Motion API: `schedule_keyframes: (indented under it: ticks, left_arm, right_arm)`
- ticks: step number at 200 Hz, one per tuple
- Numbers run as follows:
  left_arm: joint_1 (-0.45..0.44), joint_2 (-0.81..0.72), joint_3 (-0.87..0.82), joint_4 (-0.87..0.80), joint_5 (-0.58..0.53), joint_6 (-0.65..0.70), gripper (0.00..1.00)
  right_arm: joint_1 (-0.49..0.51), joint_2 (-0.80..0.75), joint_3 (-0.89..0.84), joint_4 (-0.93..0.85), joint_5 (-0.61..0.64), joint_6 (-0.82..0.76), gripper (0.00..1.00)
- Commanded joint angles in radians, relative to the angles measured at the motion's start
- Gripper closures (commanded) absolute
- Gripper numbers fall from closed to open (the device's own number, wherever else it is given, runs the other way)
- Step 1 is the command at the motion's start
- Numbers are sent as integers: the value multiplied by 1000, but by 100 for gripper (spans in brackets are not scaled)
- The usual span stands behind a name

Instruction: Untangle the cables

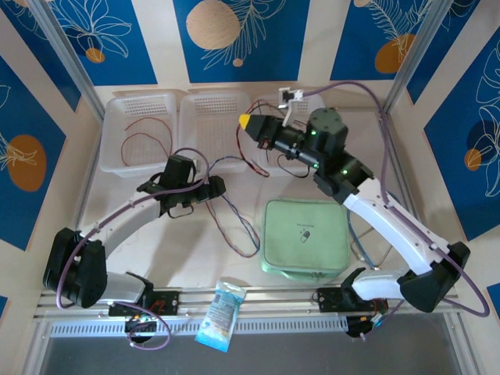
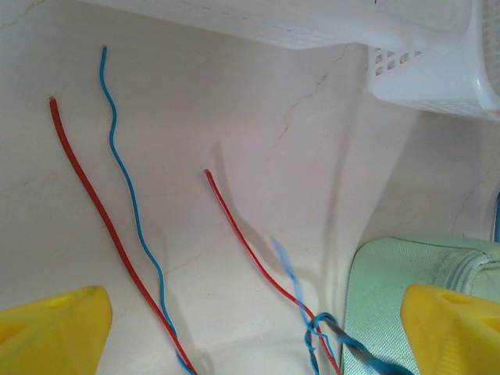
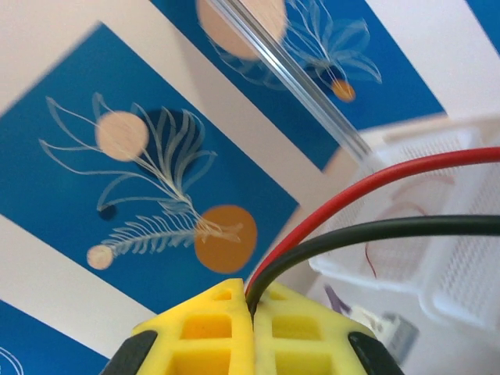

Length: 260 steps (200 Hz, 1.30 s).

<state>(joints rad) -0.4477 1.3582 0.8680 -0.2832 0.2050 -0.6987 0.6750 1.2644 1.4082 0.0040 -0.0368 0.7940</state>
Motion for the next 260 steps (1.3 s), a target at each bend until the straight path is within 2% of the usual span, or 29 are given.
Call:
schedule_keyframes:
  ticks: [1,46,65,76,85,102,121,133,144,172,186,213,225,247,260]
  left_arm:
    - [-14,-4,14,6,-21,34,7]
    - [-35,-68,14,62,-27,177,8]
    - [-51,-74,19,104,-27,240,16]
    - [-51,-72,13,131,-46,247,30]
    - [-51,-67,14,144,-68,248,53]
    - [-51,-62,16,149,-104,243,81]
    - [-51,-71,1,152,-149,226,100]
    - [-51,-81,-14,155,-175,214,100]
    - [-51,-89,-26,177,-142,221,100]
    - [-54,-100,-22,167,-110,228,80]
    - [-54,-106,-13,149,-97,232,74]
    - [-72,-123,36,124,-47,247,45]
    - [-90,-128,65,123,-35,281,38]
    - [-119,-130,98,147,4,352,34]
    - [-130,-132,90,198,73,432,34]
  right_arm:
    - [-32,-47,62,-20,-19,-76,100]
    - [-100,-51,27,14,-107,-33,100]
    - [-121,-54,-12,56,-138,14,100]
    - [-128,-56,-16,59,-147,20,100]
    - [-133,-60,-12,53,-150,15,100]
    - [-150,-68,-1,38,-156,9,100]
    - [-174,-80,20,13,-168,-4,100]
    - [-192,-88,34,-3,-171,-9,100]
    - [-209,-92,44,-12,-186,-3,100]
    - [-220,-100,46,-25,-202,-1,100]
    - [-221,-106,46,-27,-204,-8,100]
    - [-228,-114,46,-25,-204,-6,100]
    - [-229,-115,44,-20,-206,-2,100]
    - [-233,-115,40,2,-212,23,100]
    - [-233,-115,40,10,-219,37,100]
